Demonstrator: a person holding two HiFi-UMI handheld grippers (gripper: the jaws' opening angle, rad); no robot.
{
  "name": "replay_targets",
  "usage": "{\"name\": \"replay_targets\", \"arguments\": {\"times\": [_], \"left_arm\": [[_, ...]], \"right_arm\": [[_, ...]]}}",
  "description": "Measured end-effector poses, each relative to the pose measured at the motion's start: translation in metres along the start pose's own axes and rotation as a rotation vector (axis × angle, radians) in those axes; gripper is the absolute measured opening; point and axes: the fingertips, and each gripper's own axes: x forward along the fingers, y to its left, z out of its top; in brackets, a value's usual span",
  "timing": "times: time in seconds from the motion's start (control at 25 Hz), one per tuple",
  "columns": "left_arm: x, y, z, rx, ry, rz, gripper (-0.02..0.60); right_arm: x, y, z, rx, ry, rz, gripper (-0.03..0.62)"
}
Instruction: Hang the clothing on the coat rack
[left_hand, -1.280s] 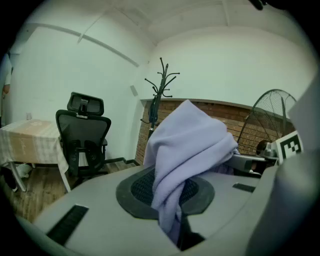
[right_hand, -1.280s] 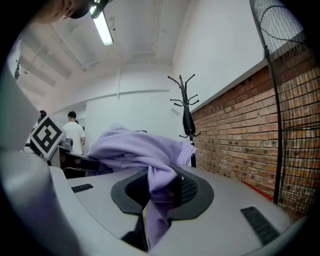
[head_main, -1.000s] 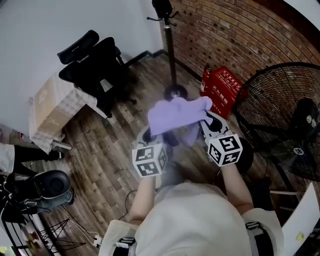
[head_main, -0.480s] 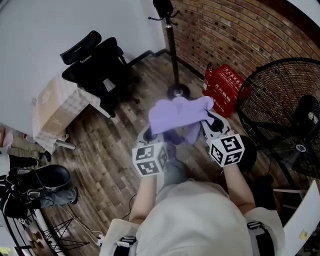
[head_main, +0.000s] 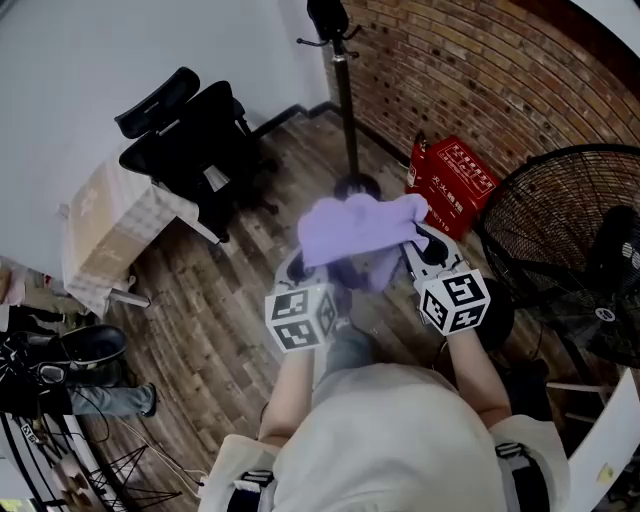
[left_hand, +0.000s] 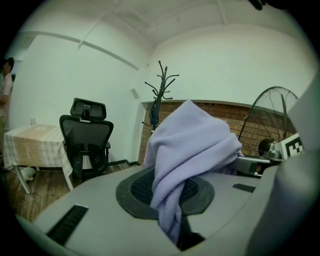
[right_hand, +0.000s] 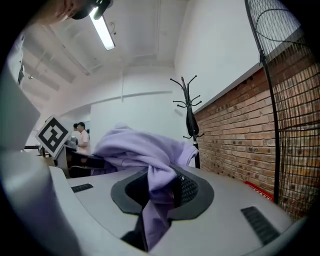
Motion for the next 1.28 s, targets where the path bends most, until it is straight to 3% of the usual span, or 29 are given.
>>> {"name": "replay_targets", "arguments": {"times": [0.68,1.28], "left_arm": [[0.088,0.062,0.06,0.017,-0.018,-0.028,0.043],[0.165,0.128,0.103,0.043,-0.02,-0.087,0.043]], "right_arm": [[0.117,-0.018,0.031,-0.023,-0.019,-0.006,0.069],[0.218,-0.024,0.05,-0.042,-0.035,-0.065,0.07]]}}
